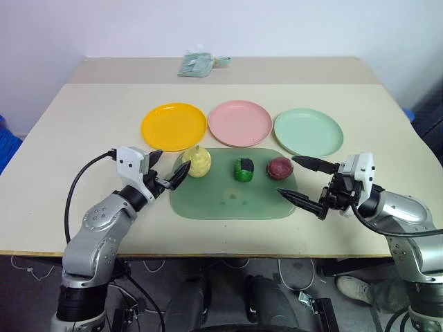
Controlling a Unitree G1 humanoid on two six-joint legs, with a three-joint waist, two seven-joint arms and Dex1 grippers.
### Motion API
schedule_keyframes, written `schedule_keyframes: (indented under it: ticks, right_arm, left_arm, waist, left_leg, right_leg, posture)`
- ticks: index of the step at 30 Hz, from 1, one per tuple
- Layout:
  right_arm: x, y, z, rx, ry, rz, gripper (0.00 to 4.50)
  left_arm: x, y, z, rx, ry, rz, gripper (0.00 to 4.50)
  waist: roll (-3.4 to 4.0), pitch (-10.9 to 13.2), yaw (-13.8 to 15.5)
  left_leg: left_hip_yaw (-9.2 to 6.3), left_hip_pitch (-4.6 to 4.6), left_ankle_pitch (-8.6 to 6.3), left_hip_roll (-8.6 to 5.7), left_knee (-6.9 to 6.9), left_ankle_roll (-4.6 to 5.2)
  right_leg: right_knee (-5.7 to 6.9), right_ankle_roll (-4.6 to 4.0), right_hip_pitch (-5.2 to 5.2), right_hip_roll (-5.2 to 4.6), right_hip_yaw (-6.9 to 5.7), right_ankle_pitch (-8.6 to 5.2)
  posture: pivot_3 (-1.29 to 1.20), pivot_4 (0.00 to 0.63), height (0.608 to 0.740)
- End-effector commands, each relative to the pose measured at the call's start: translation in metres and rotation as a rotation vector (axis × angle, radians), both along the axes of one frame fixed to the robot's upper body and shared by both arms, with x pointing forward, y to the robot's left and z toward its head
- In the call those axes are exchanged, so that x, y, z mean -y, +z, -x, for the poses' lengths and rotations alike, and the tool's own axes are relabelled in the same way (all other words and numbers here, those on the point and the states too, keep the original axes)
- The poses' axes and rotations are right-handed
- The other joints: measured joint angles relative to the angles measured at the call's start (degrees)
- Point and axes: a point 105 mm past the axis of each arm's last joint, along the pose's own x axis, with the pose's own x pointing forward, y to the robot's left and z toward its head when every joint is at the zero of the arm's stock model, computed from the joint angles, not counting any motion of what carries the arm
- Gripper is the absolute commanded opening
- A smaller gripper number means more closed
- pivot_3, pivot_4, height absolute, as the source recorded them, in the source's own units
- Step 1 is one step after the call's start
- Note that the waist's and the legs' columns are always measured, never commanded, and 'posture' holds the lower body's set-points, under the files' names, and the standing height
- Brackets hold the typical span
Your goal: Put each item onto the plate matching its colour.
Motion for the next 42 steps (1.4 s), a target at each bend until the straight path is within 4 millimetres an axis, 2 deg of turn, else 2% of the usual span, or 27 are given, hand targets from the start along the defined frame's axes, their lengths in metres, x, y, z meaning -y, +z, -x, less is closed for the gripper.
schedule_keyframes:
  ticks: [1, 9, 13, 16, 18, 19, 20, 23, 28, 30, 34, 42]
  right_arm:
    - [-0.006, 0.010, 0.001, 0.050, 0.009, -0.017, 4.42]
    - [-0.003, 0.015, 0.003, 0.070, -0.006, -0.019, 4.42]
    - [-0.002, 0.016, 0.004, 0.080, -0.021, -0.017, 4.42]
    - [-0.001, 0.017, 0.005, 0.084, -0.029, -0.020, 4.50]
    - [-0.001, 0.017, 0.005, 0.087, -0.038, -0.022, 4.50]
    - [-0.001, 0.018, 0.005, 0.088, -0.041, -0.020, 4.50]
    - [0.000, 0.018, 0.005, 0.089, -0.044, -0.019, 4.50]
    - [-0.001, 0.018, 0.005, 0.092, -0.051, -0.017, 4.50]
    - [-0.002, 0.018, 0.000, 0.098, -0.068, -0.019, 4.50]
    - [-0.003, 0.018, -0.002, 0.101, -0.070, -0.020, 4.50]
    - [-0.004, 0.018, -0.005, 0.105, -0.070, -0.025, 4.50]
    - [-0.004, 0.021, -0.005, 0.116, -0.074, -0.028, 4.50]
  left_arm:
    - [0.012, 0.009, -0.009, 0.045, -0.010, -0.002, 4.50]
    - [0.028, 0.010, -0.024, 0.035, -0.061, 0.009, 4.50]
    - [0.031, 0.003, -0.034, -0.004, -0.064, -0.003, 4.50]
    - [0.034, 0.001, -0.037, -0.007, -0.076, -0.011, 3.63]
    - [0.034, 0.000, -0.037, -0.008, -0.078, -0.028, 2.70]
    - [0.033, -0.001, -0.037, -0.009, -0.076, -0.037, 2.44]
    - [0.033, -0.002, -0.037, -0.006, -0.072, -0.046, 2.38]
    - [0.030, 0.001, -0.039, 0.010, -0.048, -0.038, 2.38]
    - [0.000, 0.028, -0.066, 0.085, 0.183, 0.063, 2.38]
    - [-0.018, 0.038, -0.081, 0.092, 0.308, 0.109, 2.38]
    - [-0.031, 0.043, -0.102, 0.092, 0.402, 0.096, 2.38]
    - [-0.022, 0.063, -0.133, 0.141, 0.434, 0.138, 2.38]
  waist:
    - [0.00, 0.0, 0.1]
    - [0.00, 0.0, -0.1]
    - [0.00, 0.0, -0.1]
    - [0.00, 0.0, -0.1]
    - [0.00, 0.0, -0.1]
    - [0.00, 0.0, -0.1]
    - [0.00, 0.0, -0.1]
    - [0.00, 0.0, -0.1]
    - [-0.02, 0.0, 0.0]
    - [-0.05, 0.0, 0.1]
    - [-0.05, 0.0, -0.1]
    - [-0.11, 0.0, 0.2]
  left_leg:
    - [0.00, 0.00, 0.00, 0.00, 0.00, 0.00]
    - [0.00, 0.00, 0.00, 0.00, -0.02, 0.00]
    - [0.00, 0.00, 0.00, 0.00, -0.02, 0.00]
    - [0.00, 0.00, 0.00, 0.00, -0.01, 0.00]
    - [0.00, 0.00, 0.00, 0.00, -0.01, 0.00]
    - [0.00, 0.00, 0.00, 0.00, -0.02, 0.00]
    - [0.00, 0.00, 0.00, 0.00, -0.02, 0.00]
    - [0.00, 0.00, 0.00, 0.00, -0.01, 0.00]
    - [-0.01, -0.01, 0.00, 0.00, 0.04, -0.01]
    - [-0.01, -0.01, 0.00, -0.01, 0.04, -0.01]
    - [-0.02, -0.02, 0.00, -0.05, 0.05, -0.01]
    - [-0.03, -0.04, 0.00, -0.10, 0.09, -0.01]
  right_leg:
    - [0.00, 0.01, 0.00, 0.00, 0.00, 0.00]
    - [0.02, 0.04, -0.02, 0.00, 0.00, 0.02]
    - [0.02, 0.04, -0.03, 0.00, 0.00, 0.03]
    - [0.03, 0.05, -0.03, 0.00, 0.00, 0.03]
    - [0.03, 0.05, -0.03, 0.00, 0.00, 0.03]
    - [0.03, 0.05, -0.03, 0.00, 0.00, 0.03]
    - [0.04, 0.05, -0.03, 0.00, 0.00, 0.03]
    - [0.04, 0.05, -0.03, 0.00, 0.01, 0.03]
    - [0.05, 0.05, -0.03, 0.00, -0.01, 0.04]
    - [0.05, 0.07, -0.03, 0.00, -0.01, 0.04]
    - [0.11, 0.11, -0.05, 0.01, -0.06, 0.07]
    - [0.14, 0.17, -0.05, -0.01, -0.07, 0.10]
  posture:
    - [0.00, 0.150, 0.740]
    - [0.00, 0.150, 0.740]
    - [0.00, 0.150, 0.740]
    - [0.00, 0.150, 0.740]
    - [0.00, 0.150, 0.740]
    - [0.00, 0.150, 0.740]
    - [0.00, 0.150, 0.740]
    - [0.00, 0.150, 0.740]
    - [0.00, 0.150, 0.740]
    - [0.00, 0.150, 0.740]
    - [0.00, 0.150, 0.740]
    - [0.00, 0.150, 0.740]
